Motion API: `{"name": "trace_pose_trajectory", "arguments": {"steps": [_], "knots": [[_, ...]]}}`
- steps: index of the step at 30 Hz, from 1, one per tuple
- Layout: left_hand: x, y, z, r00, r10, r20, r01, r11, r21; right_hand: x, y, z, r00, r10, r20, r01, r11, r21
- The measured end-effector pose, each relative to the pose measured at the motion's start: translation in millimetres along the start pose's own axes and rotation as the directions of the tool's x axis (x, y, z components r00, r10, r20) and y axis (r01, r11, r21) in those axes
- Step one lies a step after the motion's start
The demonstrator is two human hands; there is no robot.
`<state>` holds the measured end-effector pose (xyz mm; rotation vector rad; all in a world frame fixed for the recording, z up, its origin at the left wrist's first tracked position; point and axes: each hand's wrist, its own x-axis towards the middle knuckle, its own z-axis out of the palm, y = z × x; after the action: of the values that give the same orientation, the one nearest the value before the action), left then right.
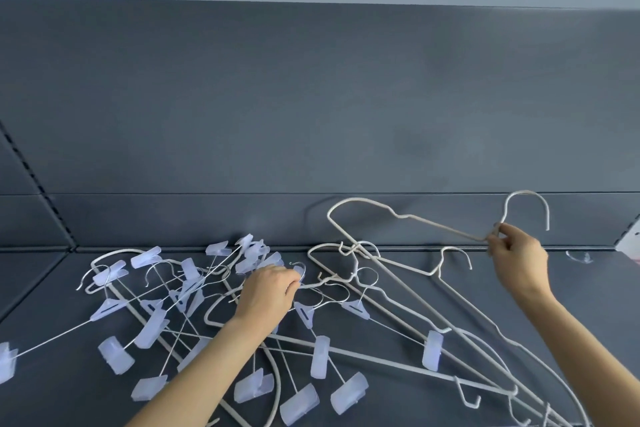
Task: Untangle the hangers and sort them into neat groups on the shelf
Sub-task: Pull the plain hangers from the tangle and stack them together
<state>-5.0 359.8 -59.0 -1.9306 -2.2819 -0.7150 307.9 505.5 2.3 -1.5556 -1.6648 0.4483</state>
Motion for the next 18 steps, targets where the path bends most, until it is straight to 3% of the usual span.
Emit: {"name": "trace_pose_trajectory", "arguments": {"steps": [8, 13, 18], "knots": [[5.1, 15.0, 13.6, 0.984, -0.073, 0.161, 0.074, 0.997, -0.003, -11.6, 30.8, -20.9, 0.992, 0.111, 0.056, -0.11, 0.994, -0.028], [9.6, 21.4, 12.3, 0.996, -0.034, -0.088, 0.022, 0.991, -0.135, -14.3, 37.7, -19.1, 0.99, 0.131, 0.059, -0.13, 0.991, -0.019], [24.2, 42.0, -0.2, 0.966, 0.118, -0.229, -0.139, 0.987, -0.077, -15.8, 27.6, -7.5, 0.989, 0.052, 0.14, -0.052, 0.999, -0.004]]}}
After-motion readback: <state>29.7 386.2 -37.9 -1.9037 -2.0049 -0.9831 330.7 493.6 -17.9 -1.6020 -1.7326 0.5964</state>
